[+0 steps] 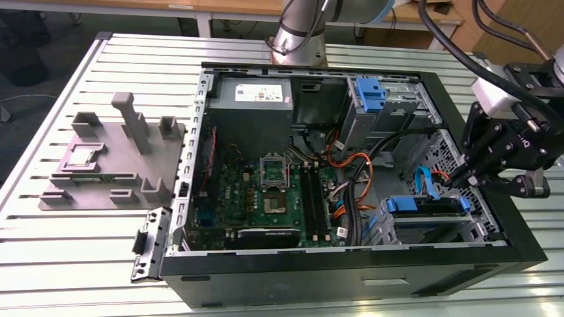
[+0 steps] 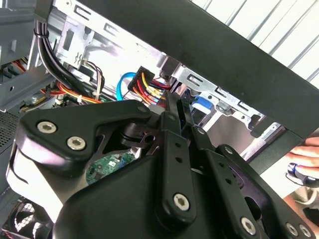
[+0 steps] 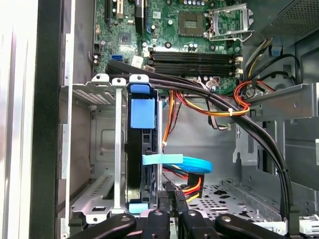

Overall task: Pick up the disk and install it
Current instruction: 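Insert the second disk wire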

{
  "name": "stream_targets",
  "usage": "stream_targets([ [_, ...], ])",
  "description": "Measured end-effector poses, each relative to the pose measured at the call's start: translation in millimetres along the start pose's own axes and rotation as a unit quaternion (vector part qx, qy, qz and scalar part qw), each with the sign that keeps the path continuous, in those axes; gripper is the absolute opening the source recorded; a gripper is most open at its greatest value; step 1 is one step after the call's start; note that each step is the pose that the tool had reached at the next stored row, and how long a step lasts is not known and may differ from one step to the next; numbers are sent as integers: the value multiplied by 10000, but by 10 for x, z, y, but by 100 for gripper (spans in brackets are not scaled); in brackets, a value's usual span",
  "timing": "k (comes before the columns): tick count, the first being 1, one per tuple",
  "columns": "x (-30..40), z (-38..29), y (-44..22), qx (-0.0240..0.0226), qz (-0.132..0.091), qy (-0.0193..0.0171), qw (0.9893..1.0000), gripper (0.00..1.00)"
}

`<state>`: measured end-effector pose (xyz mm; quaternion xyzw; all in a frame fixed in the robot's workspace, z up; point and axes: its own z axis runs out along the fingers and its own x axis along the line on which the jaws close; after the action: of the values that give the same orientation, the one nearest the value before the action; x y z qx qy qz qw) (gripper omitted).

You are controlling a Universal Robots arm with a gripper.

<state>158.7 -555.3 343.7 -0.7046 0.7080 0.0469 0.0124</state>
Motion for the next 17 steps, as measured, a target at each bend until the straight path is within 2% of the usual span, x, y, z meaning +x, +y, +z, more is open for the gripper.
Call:
stream_targets([
  [4,40,-2,10,30,-2,-3,10000,16],
  [8,86,-1,63,84,-8,-15,10000,16],
  [10,100,2,100,109,-11,-29,9999,16],
  [15,150,28,141,188,-21,-74,9998,16],
  [17,158,42,177,202,-24,-100,9997,16],
])
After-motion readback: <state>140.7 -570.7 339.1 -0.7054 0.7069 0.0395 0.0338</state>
